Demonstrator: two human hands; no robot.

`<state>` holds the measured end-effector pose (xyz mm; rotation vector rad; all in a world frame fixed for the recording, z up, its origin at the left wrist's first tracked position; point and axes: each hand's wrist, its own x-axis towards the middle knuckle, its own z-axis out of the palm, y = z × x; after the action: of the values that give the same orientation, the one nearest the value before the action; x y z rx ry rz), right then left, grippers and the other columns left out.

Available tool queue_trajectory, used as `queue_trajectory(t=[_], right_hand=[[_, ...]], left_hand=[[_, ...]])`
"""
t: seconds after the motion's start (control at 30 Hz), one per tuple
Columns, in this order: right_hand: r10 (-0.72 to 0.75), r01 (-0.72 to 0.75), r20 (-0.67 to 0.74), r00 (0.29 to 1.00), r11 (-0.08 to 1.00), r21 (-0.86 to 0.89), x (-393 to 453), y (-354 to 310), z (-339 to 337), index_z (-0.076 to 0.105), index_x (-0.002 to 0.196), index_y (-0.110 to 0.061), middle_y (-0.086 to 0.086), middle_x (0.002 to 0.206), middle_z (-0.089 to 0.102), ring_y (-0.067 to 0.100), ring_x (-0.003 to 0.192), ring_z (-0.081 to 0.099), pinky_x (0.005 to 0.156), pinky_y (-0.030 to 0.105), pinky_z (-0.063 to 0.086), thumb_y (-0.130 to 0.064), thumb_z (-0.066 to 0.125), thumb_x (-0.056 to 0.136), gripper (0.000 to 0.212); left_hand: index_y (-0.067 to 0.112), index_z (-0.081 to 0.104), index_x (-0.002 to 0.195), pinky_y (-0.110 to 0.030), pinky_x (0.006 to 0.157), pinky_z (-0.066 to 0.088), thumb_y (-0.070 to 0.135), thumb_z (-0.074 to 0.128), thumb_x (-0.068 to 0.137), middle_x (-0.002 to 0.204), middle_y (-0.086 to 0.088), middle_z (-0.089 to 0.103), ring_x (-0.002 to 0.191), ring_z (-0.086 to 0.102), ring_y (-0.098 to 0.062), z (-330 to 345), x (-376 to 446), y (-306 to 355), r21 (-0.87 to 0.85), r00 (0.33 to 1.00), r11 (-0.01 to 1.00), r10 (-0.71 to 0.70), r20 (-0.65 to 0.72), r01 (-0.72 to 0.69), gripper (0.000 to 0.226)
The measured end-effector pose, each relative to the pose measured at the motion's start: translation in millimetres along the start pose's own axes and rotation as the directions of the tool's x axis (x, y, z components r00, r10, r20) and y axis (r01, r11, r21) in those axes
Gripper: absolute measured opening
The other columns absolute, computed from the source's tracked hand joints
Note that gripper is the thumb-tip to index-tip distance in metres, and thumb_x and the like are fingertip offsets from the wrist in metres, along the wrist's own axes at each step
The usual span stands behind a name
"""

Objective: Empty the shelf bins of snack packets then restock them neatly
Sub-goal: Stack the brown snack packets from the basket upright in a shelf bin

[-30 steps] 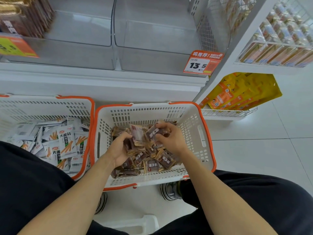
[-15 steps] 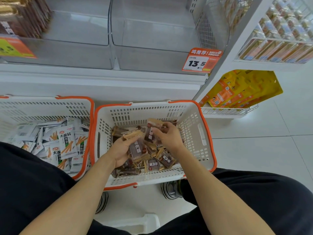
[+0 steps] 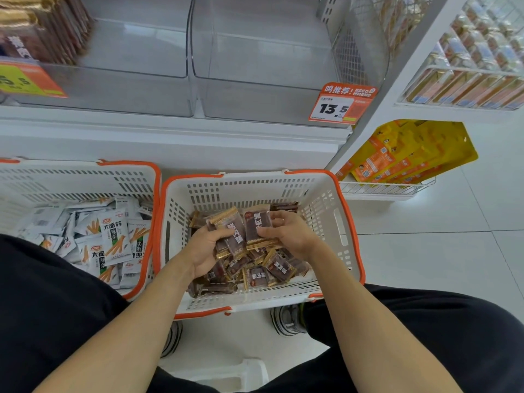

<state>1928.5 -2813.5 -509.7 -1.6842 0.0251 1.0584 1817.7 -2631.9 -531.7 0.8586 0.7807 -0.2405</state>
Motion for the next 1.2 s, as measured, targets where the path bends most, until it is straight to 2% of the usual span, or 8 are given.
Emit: queue_trajectory(t=[0.27,0.47,0.67,0.8,0.9,1.0,1.1,1.2], right_hand=[[-0.095,0.096,0.017,0.995,0.995,-0.041,-1,-7,-7,0.060,0.134,-0.019,0.003,0.087,0.073,0.023,0.086,0.072,0.080,0.040,0.058,-0.011,0.071,0.093,0.043],[-0.074,0.076,-0.051,0.996,0.996,0.048,-2,-9,-4,0.061,0.127,-0.009,0.019,0.102,0.069,0.033,0.085,0.072,0.071,0.040,0.062,-0.010,0.073,0.091,0.038],[-0.093,0.094,-0.013,0.996,0.992,0.089,-16,-34,-22,0.069,0.101,-0.007,0.016,0.107,0.069,0.031,0.092,0.071,0.068,0.036,0.059,-0.004,0.074,0.085,0.017],[-0.031,0.065,0.180,0.983,0.981,-0.185,-17,-36,-24,0.076,0.105,-0.016,0.010,0.106,0.074,0.030,0.099,0.072,0.083,0.047,0.061,-0.012,0.082,0.080,0.026],[-0.130,0.122,0.011,0.991,0.898,-0.422,-10,-29,-7,0.069,0.117,-0.019,-0.004,0.106,0.070,0.019,0.103,0.067,0.090,0.046,0.059,-0.028,0.095,0.065,0.058],[-0.190,0.105,-0.140,0.972,0.881,-0.462,-3,-18,7,0.064,0.117,-0.023,-0.006,0.106,0.067,0.012,0.096,0.065,0.086,0.037,0.059,-0.049,0.095,0.057,0.073],[-0.111,0.081,-0.036,0.993,0.878,-0.471,-3,-12,11,0.067,0.109,-0.019,-0.004,0.094,0.073,0.014,0.083,0.071,0.074,0.034,0.062,-0.051,0.087,0.071,0.053],[-0.104,0.099,0.009,0.994,0.900,-0.424,-3,-12,6,0.068,0.104,-0.012,-0.002,0.085,0.073,0.015,0.074,0.072,0.061,0.028,0.057,-0.039,0.087,0.076,0.043]], left_hand=[[0.005,0.067,0.119,-0.035,0.066,0.062,0.008,0.071,0.083,0.118,-0.021,0.070,0.087,0.074,-0.025,-4,4,-5,-0.068,0.998,0.996,0.059,-0.032,-0.061,0.036],[0.006,0.067,0.120,-0.042,0.075,0.062,0.015,0.074,0.075,0.118,-0.021,0.070,0.095,0.072,-0.030,0,5,-3,-0.056,0.998,0.997,0.058,-0.021,-0.059,0.047],[0.017,0.070,0.119,-0.053,0.111,0.041,0.033,0.076,0.077,0.119,-0.007,0.073,0.120,0.063,-0.030,-9,7,0,0.077,0.991,0.992,0.102,-0.082,-0.096,0.045],[0.024,0.075,0.112,-0.058,0.116,0.030,0.041,0.080,0.074,0.122,-0.002,0.072,0.127,0.057,-0.028,-11,4,4,0.195,0.997,0.978,0.071,0.043,-0.078,0.042],[0.024,0.076,0.111,-0.061,0.116,0.026,0.054,0.087,0.067,0.123,-0.005,0.071,0.129,0.055,-0.030,-7,0,2,0.263,0.984,0.964,-0.028,0.176,-0.020,0.054],[0.019,0.075,0.109,-0.059,0.116,0.030,0.041,0.076,0.079,0.118,-0.010,0.073,0.124,0.060,-0.031,-2,-3,-1,0.267,0.989,0.963,-0.014,0.147,-0.026,0.038],[0.012,0.068,0.121,-0.052,0.102,0.050,0.037,0.063,0.088,0.118,-0.017,0.072,0.112,0.067,-0.033,4,-6,-1,0.118,0.988,0.993,-0.028,0.153,0.010,0.041],[0.017,0.057,0.138,-0.049,0.107,0.045,0.044,0.046,0.101,0.132,-0.014,0.065,0.123,0.061,-0.031,4,-1,1,-0.019,0.982,0.999,-0.032,0.187,0.036,0.046]])
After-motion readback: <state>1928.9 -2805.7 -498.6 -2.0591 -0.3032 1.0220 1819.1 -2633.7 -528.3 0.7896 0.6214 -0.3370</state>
